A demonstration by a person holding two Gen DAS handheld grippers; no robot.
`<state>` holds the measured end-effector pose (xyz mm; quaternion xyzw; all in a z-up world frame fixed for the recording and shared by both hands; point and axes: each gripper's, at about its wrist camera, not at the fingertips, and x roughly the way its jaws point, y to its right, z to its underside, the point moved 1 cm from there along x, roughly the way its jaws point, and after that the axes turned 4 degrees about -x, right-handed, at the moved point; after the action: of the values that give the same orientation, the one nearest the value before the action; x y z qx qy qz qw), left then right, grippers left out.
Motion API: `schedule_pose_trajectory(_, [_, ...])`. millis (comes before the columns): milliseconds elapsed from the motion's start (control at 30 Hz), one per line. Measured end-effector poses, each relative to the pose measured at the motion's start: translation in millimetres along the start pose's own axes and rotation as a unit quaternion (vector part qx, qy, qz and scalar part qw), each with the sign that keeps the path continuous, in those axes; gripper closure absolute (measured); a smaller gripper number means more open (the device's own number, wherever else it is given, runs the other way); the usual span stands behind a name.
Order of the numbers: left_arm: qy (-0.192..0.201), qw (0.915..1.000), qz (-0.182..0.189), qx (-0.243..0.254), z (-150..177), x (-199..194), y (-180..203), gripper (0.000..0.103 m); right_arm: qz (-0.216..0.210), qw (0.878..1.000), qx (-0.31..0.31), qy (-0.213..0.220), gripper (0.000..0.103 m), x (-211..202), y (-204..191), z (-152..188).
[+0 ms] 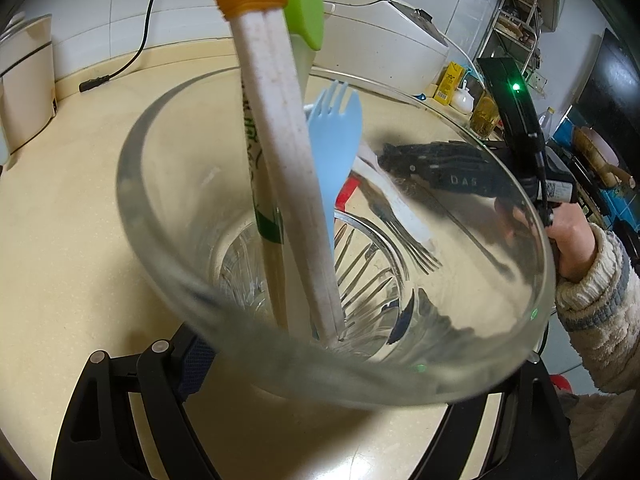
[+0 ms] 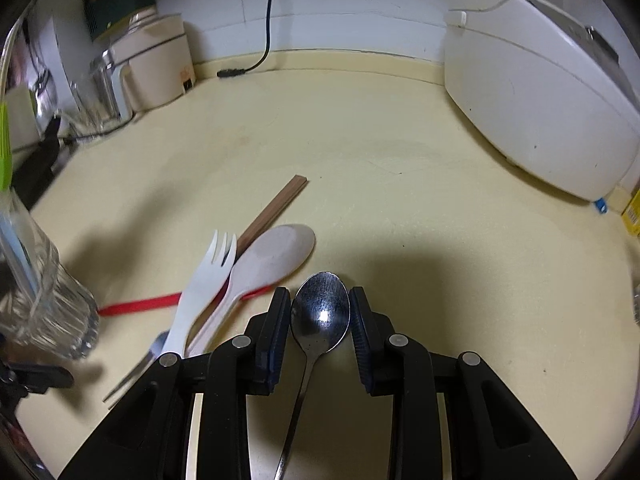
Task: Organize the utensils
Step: 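Lift the metal spoon and carry it to the glass cup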
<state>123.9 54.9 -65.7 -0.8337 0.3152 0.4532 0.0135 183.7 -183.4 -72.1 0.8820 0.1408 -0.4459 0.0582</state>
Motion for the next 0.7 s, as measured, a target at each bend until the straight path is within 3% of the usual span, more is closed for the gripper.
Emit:
schedule_pose_trajectory(333, [0.000, 1.0000, 0.002, -0.001, 0.2, -0.1, -0.3, 0.015, 0.023, 1.000, -0.001, -0.003, 0.072, -3.7, -2.1, 3.9])
schedule_pose_trajectory(700, [0.000, 1.0000, -0.002, 0.001, -1.3, 0.5, 3.0, 0.015, 0.015, 1.000, 0.003, -0.002, 0.072, -4.0, -2.0, 3.7])
